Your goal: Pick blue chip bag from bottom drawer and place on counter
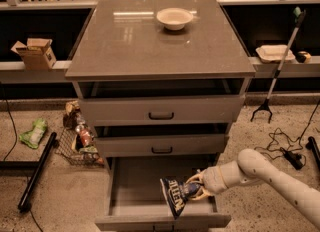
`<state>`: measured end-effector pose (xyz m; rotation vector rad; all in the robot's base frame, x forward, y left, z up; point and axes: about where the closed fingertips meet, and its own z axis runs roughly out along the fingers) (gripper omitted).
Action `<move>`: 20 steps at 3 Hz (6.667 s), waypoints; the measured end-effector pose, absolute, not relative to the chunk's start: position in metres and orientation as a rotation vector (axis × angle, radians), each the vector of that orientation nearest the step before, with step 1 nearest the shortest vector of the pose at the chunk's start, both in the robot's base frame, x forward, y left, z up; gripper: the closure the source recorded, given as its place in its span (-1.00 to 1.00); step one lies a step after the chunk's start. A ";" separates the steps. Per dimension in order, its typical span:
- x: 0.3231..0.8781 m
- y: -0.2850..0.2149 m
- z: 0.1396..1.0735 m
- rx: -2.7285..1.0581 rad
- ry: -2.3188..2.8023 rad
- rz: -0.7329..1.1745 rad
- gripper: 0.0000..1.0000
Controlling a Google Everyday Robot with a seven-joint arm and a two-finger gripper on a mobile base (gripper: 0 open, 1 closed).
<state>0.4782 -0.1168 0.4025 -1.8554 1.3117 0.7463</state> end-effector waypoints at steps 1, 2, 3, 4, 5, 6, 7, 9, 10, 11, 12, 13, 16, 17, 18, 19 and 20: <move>0.464 -0.098 0.466 -1.929 1.199 0.736 1.00; 0.464 -0.098 0.466 -1.929 1.199 0.736 1.00; 0.467 -0.092 0.501 -1.944 1.158 0.711 1.00; 0.477 -0.083 0.572 -1.955 1.097 0.622 1.00; 0.477 -0.083 0.572 -1.955 1.097 0.622 1.00; 0.494 -0.081 0.581 -1.941 1.107 0.614 1.00; 0.539 -0.090 0.619 -1.875 1.137 0.535 1.00; 0.555 -0.092 0.652 -1.890 1.153 0.510 1.00; 0.578 -0.099 0.705 -1.938 1.196 0.440 1.00; 0.598 -0.105 0.761 -1.989 1.249 0.340 1.00; 0.612 -0.108 0.814 -2.034 1.284 0.225 1.00; 0.612 -0.108 0.814 -2.034 1.284 0.225 1.00; 0.711 -0.105 0.868 -1.787 1.282 0.318 1.00; 0.753 -0.115 0.889 -1.639 1.301 0.273 1.00; 0.782 -0.128 0.898 -1.534 1.339 0.245 1.00; 0.800 -0.134 0.900 -1.477 1.381 0.237 0.65; 0.810 -0.138 0.900 -1.453 1.406 0.234 0.18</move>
Offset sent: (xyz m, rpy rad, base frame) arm -0.0131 0.0150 0.0476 0.0076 -0.0384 0.0680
